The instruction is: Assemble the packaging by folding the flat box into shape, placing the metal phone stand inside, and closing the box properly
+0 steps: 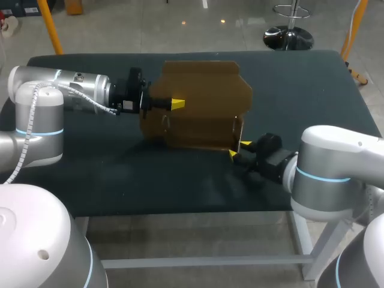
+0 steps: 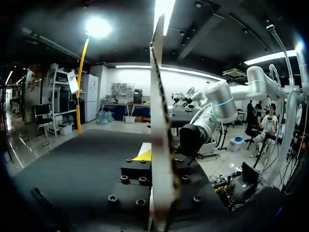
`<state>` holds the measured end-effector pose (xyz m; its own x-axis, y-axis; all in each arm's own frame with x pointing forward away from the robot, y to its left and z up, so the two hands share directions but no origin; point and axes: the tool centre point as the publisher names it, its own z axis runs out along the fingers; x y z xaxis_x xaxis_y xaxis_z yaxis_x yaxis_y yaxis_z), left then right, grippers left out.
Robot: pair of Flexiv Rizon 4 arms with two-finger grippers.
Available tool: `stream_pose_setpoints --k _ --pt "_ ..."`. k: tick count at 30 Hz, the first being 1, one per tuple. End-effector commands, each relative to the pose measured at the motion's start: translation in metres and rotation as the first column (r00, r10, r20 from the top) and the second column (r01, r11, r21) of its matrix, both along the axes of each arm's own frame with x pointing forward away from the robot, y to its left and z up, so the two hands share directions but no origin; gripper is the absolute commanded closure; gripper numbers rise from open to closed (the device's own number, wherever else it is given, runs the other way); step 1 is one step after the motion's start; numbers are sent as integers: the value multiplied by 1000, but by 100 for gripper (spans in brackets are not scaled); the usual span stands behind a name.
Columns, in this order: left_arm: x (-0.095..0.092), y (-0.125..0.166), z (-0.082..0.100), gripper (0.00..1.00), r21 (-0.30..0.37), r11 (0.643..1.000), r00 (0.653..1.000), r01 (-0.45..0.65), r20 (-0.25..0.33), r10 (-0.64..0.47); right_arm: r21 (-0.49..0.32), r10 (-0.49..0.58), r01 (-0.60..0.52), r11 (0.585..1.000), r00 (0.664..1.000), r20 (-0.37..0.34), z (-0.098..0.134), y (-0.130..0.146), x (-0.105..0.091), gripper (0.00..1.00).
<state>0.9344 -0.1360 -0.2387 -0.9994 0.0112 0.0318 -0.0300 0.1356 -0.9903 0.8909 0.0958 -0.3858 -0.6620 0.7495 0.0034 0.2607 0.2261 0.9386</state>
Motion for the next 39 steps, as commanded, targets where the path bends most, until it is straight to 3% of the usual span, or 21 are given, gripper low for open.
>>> stream_pose_setpoints --k 1,19,39 --pt "1 0 -4 100 -2 1000 1000 3 0 -3 -8 -4 4 1000 1000 -2 0 12 4 47" --pt "1 0 -4 100 -2 1000 1000 3 0 -3 -10 24 -24 1000 1000 0 2 32 5 45" --pt "1 0 -4 100 -2 1000 1000 3 0 -3 -4 42 -42 999 999 10 14 -11 -42 42"
